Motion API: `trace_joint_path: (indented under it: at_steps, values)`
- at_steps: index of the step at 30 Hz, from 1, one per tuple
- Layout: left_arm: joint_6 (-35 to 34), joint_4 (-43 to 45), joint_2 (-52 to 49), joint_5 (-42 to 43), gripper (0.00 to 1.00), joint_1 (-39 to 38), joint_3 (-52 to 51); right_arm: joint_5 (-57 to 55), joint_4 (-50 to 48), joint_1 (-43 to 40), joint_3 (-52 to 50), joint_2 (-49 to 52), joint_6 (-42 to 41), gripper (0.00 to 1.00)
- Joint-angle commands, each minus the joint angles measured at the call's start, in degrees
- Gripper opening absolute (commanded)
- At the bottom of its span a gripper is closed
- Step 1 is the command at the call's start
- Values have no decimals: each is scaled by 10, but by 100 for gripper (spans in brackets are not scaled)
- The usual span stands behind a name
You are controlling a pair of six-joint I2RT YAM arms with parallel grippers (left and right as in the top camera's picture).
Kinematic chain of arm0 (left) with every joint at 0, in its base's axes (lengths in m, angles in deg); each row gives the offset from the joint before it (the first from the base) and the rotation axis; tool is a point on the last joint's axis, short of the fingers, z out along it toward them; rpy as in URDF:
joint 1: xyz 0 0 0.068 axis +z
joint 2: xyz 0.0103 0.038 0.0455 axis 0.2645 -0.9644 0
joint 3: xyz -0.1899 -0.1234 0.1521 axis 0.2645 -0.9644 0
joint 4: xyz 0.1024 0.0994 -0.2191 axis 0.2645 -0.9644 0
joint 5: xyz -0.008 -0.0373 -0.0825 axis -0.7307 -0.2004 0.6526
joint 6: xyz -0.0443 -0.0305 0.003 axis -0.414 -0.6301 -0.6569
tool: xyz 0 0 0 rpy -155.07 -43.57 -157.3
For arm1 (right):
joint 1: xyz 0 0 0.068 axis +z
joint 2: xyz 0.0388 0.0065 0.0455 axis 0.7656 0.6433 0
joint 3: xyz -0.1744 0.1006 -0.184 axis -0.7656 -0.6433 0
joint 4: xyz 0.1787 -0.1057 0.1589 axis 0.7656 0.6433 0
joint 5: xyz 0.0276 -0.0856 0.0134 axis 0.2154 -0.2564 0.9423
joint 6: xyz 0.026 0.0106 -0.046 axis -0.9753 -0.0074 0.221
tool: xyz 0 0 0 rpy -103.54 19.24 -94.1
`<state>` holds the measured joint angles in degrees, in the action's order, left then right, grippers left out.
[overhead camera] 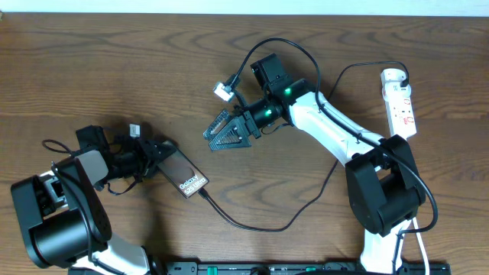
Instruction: Plug charger to phone and switch on socket
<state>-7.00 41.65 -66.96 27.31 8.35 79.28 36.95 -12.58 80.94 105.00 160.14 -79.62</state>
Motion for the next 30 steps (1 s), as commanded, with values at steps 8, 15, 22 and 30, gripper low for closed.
trace_joint_path:
  at_steps: [8, 15, 22, 30]
  values:
    - [4, -49, -13, -155, 52, 2, -16, 8, 1, -2, 9, -7, 3, 99]
    - [-22, -77, -13, -213, 56, 2, -16, 8, 1, -1, 9, -7, 3, 99]
    - [-22, -103, -13, -224, 59, 2, -16, 8, 1, -1, 9, -7, 3, 99]
    - [-41, -137, -13, -285, 66, 2, -16, 8, 1, -1, 9, -7, 3, 99]
